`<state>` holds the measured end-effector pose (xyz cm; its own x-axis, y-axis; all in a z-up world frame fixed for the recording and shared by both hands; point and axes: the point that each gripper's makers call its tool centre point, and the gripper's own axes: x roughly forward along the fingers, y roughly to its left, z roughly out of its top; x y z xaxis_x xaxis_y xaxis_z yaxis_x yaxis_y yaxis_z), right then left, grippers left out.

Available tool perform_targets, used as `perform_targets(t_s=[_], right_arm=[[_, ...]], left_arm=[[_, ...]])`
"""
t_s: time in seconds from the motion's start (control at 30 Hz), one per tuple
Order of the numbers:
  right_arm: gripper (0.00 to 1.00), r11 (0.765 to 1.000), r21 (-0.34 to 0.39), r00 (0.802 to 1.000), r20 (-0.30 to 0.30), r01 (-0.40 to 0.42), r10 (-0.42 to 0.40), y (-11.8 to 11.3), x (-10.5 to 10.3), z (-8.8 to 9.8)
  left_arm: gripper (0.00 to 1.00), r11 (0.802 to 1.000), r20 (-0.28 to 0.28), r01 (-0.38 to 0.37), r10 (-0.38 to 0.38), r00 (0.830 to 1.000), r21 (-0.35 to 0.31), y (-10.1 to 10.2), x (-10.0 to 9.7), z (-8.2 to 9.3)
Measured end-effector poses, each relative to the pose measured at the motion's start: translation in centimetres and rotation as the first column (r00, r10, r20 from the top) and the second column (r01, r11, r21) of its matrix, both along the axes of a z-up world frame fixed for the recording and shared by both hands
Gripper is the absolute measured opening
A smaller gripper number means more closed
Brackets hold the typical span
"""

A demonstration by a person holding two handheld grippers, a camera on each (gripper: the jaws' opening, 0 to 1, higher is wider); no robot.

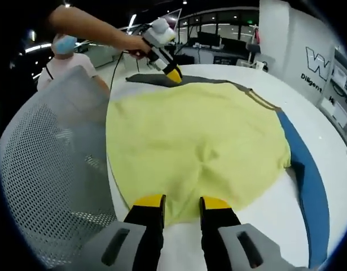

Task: Fold the garment on the visible template until the final outline fits inside the template.

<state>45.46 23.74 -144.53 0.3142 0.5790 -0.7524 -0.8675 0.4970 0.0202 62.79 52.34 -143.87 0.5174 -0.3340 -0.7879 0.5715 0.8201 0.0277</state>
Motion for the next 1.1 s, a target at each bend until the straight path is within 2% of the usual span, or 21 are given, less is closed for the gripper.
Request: perform_targets(t_s=[0.1,0.13,0.27,0.37,0.5,0.57,0.67,0.8,0.87,0.97,1.07,1.1], right_arm=[[0.19,1.000,0.011,1.000,-0.001,0.024,-0.024,-0.2,0.3,0.4],[0.19,0.999,0.018,0.999,0.012,0.031,-0.031,-0.4,0.5,0.7],[0.19,0.998,0.032,0.998,0.018,0.059,-0.060,-0.8,1.1,1.1],[0.20,0.998,0.022,0.998,0.021,0.061,-0.061,-1.0,1.2,1.1],[0.21,0.998,0.003,0.998,0.028,0.056,-0.057,-1.2,1.5,0.7],[0.22,0.999,-0.002,0.998,0.029,0.053,-0.053,-1.3,1.6,0.6],[0.22,0.999,-0.007,0.998,0.022,0.051,-0.050,-1.5,1.7,0.4],[0.22,0.999,-0.024,0.999,0.027,0.028,-0.028,-2.1,1.9,0.4],[0.21,0.999,-0.020,0.999,0.030,0.046,-0.045,-2.7,2.3,0.6],[0.21,0.999,-0.025,0.998,0.032,0.048,-0.047,-3.1,2.6,0.4],[0.21,1.000,-0.020,0.999,0.050,0.019,-0.018,-2.1,2.7,0.4],[0.22,1.000,-0.021,0.999,0.050,0.010,-0.009,-1.7,2.6,0.4]], left_arm=[[0.31,0.999,-0.008,0.018,-0.017,1.000,0.036,0.3,0.2,-0.6],[0.32,1.000,0.009,0.022,-0.022,1.000,0.020,0.0,0.5,-0.3],[0.31,0.996,0.027,0.052,-0.054,0.998,0.074,0.4,1.1,0.1],[0.28,0.995,0.035,0.054,-0.058,0.998,0.090,1.0,1.4,0.3],[0.29,0.995,0.035,0.013,-0.017,0.999,0.094,2.5,2.4,0.5],[0.29,0.991,0.054,0.022,-0.029,0.998,0.135,3.4,2.8,0.8],[0.24,0.984,0.054,0.014,-0.024,0.998,0.176,4.8,3.2,0.9],[0.31,0.983,0.050,-0.008,-0.001,0.999,0.183,5.6,3.7,1.2],[0.36,0.979,0.061,-0.008,-0.005,0.998,0.204,5.9,3.9,1.3],[0.39,0.973,0.064,0.001,-0.016,0.998,0.233,5.5,3.8,1.6],[0.43,0.971,0.106,0.091,-0.116,0.988,0.219,3.0,3.4,2.5],[0.44,0.974,0.118,0.095,-0.121,0.986,0.205,2.3,3.3,2.9]])
